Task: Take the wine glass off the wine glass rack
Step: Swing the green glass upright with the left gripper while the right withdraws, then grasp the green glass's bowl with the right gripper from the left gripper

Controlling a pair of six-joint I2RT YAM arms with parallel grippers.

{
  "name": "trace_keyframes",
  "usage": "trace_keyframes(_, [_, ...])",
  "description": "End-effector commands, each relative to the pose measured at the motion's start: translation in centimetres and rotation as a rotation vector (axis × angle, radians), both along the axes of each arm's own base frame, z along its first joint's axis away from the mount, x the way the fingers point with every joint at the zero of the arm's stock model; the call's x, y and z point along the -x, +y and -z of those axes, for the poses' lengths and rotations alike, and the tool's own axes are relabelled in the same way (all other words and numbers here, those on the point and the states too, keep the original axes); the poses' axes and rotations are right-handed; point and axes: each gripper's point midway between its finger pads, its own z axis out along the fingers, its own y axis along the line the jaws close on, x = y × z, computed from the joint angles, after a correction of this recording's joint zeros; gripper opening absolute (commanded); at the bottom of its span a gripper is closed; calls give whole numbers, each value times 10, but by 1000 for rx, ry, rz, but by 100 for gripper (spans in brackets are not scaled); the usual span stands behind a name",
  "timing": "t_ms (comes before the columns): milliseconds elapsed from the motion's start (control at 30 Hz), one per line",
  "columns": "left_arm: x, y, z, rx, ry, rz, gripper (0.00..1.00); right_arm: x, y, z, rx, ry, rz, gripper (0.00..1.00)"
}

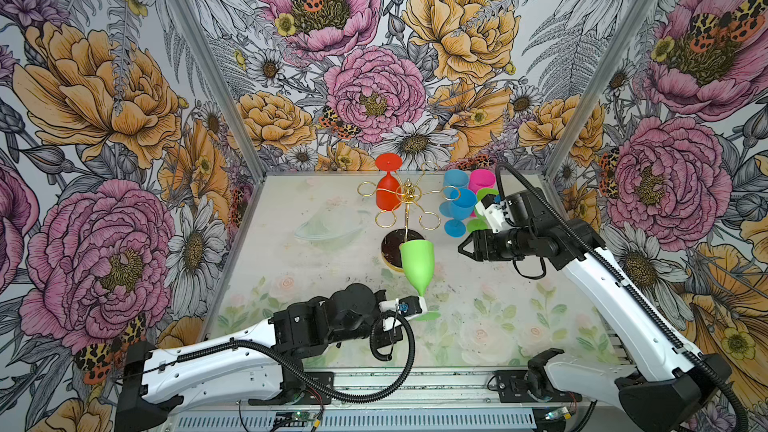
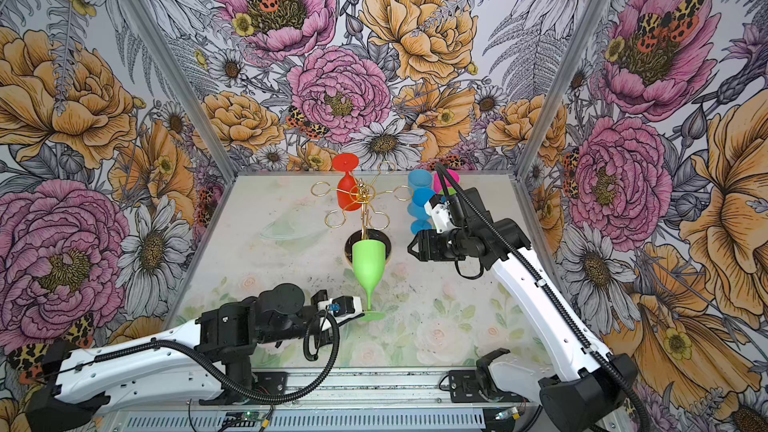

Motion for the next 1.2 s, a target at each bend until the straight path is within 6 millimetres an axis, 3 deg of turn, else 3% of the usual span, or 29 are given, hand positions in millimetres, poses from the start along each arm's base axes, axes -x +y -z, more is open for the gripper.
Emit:
trace_keyframes(0, [-9, 5, 2, -73, -185, 0, 0, -5, 7, -16, -59, -29, -1, 62])
trace_keyframes(467, [-11, 12, 34, -316, -530, 53, 0, -10, 23, -37, -158, -42, -28, 62])
trace_keyframes(800, [-17, 9, 36, -401, -740, 45, 0, -5, 40, -40, -244, 6, -105, 58])
trace_keyframes(1167, [-29, 9, 37, -473, -885, 2, 0, 1, 48, -36, -285, 49, -152, 46])
